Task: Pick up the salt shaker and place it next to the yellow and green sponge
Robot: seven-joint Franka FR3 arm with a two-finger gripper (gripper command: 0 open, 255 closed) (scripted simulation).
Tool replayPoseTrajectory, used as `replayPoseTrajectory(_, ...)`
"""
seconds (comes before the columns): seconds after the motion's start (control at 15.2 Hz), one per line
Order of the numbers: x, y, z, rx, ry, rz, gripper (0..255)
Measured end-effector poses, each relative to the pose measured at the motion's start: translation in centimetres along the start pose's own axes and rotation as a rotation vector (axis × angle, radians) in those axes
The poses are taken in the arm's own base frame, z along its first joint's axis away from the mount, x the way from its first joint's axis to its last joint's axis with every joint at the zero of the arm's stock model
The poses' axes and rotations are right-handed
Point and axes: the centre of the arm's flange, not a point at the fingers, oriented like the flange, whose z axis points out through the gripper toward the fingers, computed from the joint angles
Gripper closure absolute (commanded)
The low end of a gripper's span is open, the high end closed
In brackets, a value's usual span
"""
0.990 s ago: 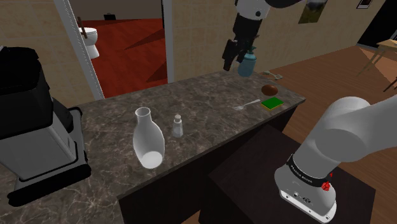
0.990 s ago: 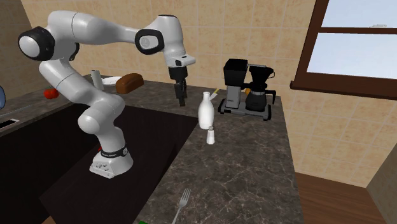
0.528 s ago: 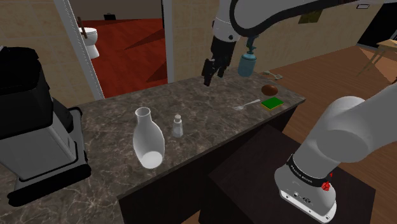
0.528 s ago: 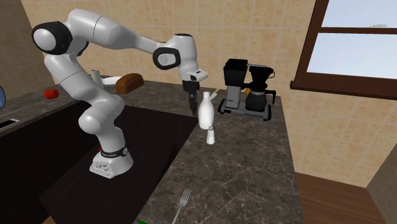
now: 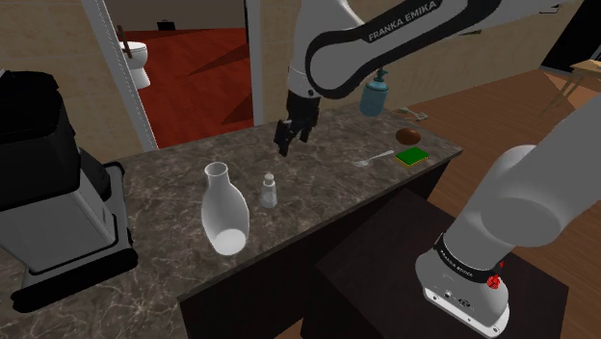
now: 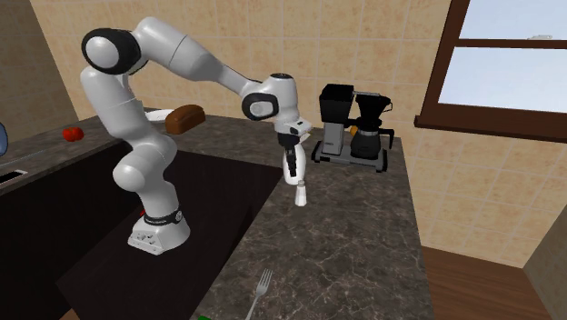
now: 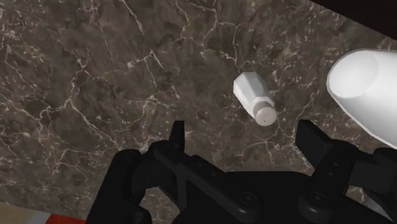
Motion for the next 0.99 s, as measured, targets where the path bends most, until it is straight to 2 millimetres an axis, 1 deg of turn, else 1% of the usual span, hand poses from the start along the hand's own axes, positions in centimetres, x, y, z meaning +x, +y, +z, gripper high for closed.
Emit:
replayPoseTrajectory(0.13, 1.2, -1.0, 2.2, 0.011, -0.003, -0.009, 0)
replayPoseTrajectory(0.2, 1.5, -2.0, 3.1, 0.016, -0.005, -0.013, 0)
replayPoseTrajectory(0.4, 3.2, -3.2, 6.1, 0.033, -0.009, -0.026, 0)
replayPoseTrajectory(0.46, 3.5, -3.6, 6.8, 0.037, -0.010, -0.029, 0)
replayPoseTrajectory(0.53, 3.8, -4.0, 7.5, 0.039, -0.010, -0.030, 0)
replayPoseTrajectory(0.73, 4.2, -4.2, 9.2, 0.041, -0.011, -0.031, 0)
replayPoseTrajectory(0.99, 3.9, -4.4, 11.2, 0.041, -0.011, -0.031, 0)
